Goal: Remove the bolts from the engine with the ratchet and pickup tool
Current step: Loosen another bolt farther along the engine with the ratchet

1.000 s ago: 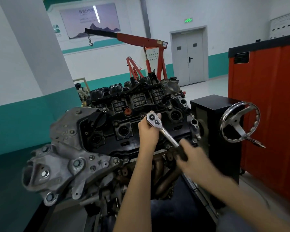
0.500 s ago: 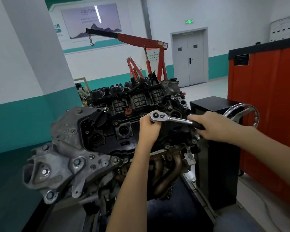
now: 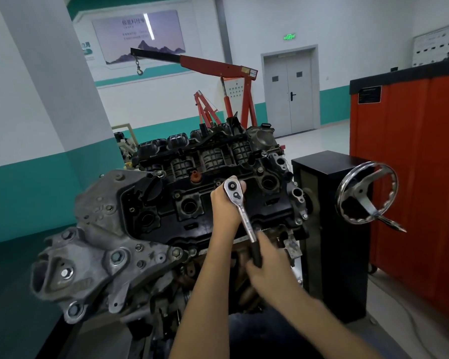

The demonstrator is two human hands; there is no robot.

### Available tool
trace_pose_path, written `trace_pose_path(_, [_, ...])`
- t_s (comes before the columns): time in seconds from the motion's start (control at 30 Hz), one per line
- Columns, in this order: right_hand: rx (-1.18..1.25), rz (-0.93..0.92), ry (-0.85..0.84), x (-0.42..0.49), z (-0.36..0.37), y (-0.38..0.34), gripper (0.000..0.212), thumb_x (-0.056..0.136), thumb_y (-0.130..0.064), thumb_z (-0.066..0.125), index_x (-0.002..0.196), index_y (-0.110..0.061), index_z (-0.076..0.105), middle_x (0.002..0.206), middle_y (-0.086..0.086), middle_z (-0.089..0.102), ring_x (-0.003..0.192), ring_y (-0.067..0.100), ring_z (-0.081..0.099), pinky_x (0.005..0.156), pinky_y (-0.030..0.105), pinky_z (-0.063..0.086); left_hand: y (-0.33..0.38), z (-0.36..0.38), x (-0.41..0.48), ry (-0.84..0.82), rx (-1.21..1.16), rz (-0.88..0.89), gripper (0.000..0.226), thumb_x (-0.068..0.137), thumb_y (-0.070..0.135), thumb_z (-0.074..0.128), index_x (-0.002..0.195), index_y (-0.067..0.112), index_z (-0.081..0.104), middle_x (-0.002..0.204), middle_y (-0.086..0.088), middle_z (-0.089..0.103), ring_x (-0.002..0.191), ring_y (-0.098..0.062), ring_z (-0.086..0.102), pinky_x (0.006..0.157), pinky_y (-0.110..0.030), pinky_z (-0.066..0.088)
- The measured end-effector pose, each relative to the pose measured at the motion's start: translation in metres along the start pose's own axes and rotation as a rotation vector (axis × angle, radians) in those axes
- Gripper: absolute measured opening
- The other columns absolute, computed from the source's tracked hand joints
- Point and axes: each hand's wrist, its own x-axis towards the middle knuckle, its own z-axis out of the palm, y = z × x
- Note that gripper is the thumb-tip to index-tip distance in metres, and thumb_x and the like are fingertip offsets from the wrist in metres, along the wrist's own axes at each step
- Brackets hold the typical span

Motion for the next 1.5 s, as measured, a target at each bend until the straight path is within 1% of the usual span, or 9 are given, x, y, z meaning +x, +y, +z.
trace_pose_path(0.13, [-0.325,-0.136,-0.164,0.032,-0.086,0.014,0.031,0.080,-0.003,0.058,0.094,-0.029,0.051,0.063,-0.003,0.052,0.051,0.011,0.050,0.049,0.032,0.047,0.006,-0.001,-0.004,-0.107,0.063,0.062,0.057,0.088,-0.006,0.052,0.050,0.037,0.055,0.050,0.017,0.049,0.055,0.003,0.039,0.058,-0.018,0.034])
trace_pose_path(0.3, [-0.999,-0.350,-0.083,0.083,-0.128,-0.004,0.028,0.089,-0.023,0.055,0.115,-0.026,0.046,0.079,-0.005,0.057,0.072,0.020,0.059,0.060,0.026,0.039,0.008,-0.007,-0.004,-0.095,0.056,0.064,0.049,0.088,-0.003,0.049,0.057,0.034,0.058,0.055,0.016,0.050,0.056,-0.002,0.040,0.058,-0.021,0.033])
trace_pose_path(0.5, [-0.305,-0.066,0.019,0.009,-0.040,0.007,0.026,0.082,-0.012,0.059,0.092,-0.025,0.039,0.067,0.002,0.054,0.063,0.027,0.059,0.052,0.032,0.044,0.006,0.001,-0.013,0.003,-0.033,0.020,0.052,0.095,0.008,0.058,0.050,0.030,0.044,0.048,0.018,0.038,0.052,0.001,0.032,0.053,-0.013,0.029])
trace_pose_path(0.63, [0.092,0.037,0.066,-0.005,0.025,-0.008,0.025,0.082,-0.004,0.054,0.098,-0.022,0.045,0.063,-0.002,0.049,0.050,0.005,0.052,0.044,0.014,0.039,0.007,0.003,-0.008,0.057,-0.019,-0.048,0.050,0.093,0.011,0.062,0.058,0.022,0.028,0.044,0.014,0.028,0.047,-0.003,0.025,0.048,-0.016,0.025])
trace_pose_path(0.87, [-0.462,-0.145,-0.181,0.038,-0.090,0.009,0.028,0.083,-0.009,0.058,0.105,-0.024,0.049,0.071,0.001,0.055,0.057,0.015,0.055,0.053,0.032,0.051,0.009,-0.008,-0.005,-0.121,0.092,0.048,0.039,0.093,0.005,0.056,0.057,0.020,0.051,0.049,0.019,0.045,0.053,0.001,0.038,0.057,-0.015,0.032])
trace_pose_path(0.97, [-0.950,-0.330,-0.172,0.080,-0.136,-0.008,0.022,0.089,-0.021,0.056,0.109,-0.025,0.047,0.064,-0.014,0.040,0.056,0.007,0.045,0.047,0.016,0.031,0.010,-0.009,-0.005,-0.141,0.140,0.054,0.038,0.090,0.001,0.051,0.065,0.028,0.062,0.051,0.017,0.048,0.049,0.000,0.036,0.051,-0.016,0.029])
trace_pose_path(1.03, [-1.015,-0.414,-0.119,0.089,-0.136,-0.017,0.018,0.090,-0.024,0.054,0.105,-0.026,0.045,0.063,-0.013,0.034,0.059,0.013,0.043,0.052,0.021,0.029,0.005,-0.011,-0.005,-0.081,0.122,0.046,0.019,0.091,0.003,0.051,0.078,0.008,0.066,0.061,0.009,0.052,0.055,-0.004,0.038,0.053,-0.017,0.030])
trace_pose_path(1.33, [0.017,0.014,0.032,0.000,0.001,0.005,0.025,0.082,-0.006,0.057,0.094,-0.025,0.046,0.062,-0.001,0.048,0.046,0.002,0.049,0.041,0.011,0.035,0.001,0.008,-0.013,0.079,-0.017,0.040,0.055,0.093,0.009,0.062,0.046,0.037,0.054,0.045,0.019,0.042,0.052,0.004,0.036,0.057,-0.009,0.032])
trace_pose_path(1.5, [-0.114,-0.056,-0.084,0.011,-0.023,0.003,0.025,0.080,-0.004,0.055,0.099,-0.020,0.049,0.068,0.006,0.055,0.056,0.016,0.052,0.049,0.018,0.040,0.008,-0.016,-0.007,-0.127,0.077,0.040,0.051,0.093,0.017,0.063,0.048,0.035,0.048,0.051,0.016,0.043,0.057,-0.002,0.039,0.063,-0.018,0.037])
